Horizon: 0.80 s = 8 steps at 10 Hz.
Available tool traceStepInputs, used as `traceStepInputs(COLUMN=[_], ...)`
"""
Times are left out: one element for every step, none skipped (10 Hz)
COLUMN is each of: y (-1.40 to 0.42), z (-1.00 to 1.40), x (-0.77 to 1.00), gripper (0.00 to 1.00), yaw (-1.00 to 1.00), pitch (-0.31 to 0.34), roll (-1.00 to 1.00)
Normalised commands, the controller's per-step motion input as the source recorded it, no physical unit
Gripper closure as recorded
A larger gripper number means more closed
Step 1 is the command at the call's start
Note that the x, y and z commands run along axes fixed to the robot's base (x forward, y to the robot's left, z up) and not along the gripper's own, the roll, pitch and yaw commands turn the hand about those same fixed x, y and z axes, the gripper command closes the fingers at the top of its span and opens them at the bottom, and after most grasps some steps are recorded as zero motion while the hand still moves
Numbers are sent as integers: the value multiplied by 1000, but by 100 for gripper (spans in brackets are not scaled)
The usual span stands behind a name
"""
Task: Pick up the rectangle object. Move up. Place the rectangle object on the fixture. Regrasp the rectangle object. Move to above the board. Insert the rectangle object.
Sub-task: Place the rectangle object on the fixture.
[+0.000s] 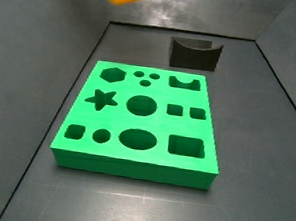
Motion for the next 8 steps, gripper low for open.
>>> traceStepInputs(y=[-464,-435,-380,-300,-278,-228,-205,-168], z=[-59,-127,-106,-86,-82,-69,-62,-50], x=[1000,1000,1000,1000,1000,1000,1000,1000], gripper=[100,100,100,100,100,100,100,100], yaw=[1000,1000,1000,1000,1000,1000,1000,1000], pitch=[39,44,43,45,53,65,73,98], roll=[-12,-6,-5,-6,-6,-3,-1,5])
